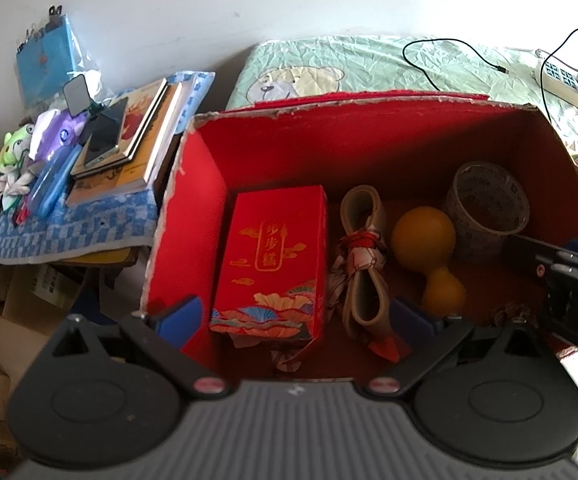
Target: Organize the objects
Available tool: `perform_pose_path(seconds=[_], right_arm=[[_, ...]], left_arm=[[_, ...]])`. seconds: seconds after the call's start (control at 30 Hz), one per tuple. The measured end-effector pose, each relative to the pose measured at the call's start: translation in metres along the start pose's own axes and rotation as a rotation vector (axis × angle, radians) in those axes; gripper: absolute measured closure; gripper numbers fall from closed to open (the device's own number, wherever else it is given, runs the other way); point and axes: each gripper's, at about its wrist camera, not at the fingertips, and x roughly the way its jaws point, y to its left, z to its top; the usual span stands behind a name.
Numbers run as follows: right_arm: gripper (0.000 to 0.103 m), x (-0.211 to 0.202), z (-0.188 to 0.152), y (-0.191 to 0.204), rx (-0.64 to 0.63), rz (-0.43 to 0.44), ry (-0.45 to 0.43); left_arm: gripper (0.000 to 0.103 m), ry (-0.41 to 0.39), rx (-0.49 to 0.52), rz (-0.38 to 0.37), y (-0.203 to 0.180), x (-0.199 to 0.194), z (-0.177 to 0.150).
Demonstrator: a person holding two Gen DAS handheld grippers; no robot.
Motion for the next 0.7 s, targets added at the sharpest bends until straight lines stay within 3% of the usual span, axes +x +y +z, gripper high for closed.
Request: perform_pose_path(seconds=[0.7], right_arm=[[0.046, -0.0034, -0.0012, 0.0013, 0.03, -0.018, -0.031]], left_arm=[[0.007, -0.055, 0.028, -0.003, 0.0036, -0.007, 0.0021]])
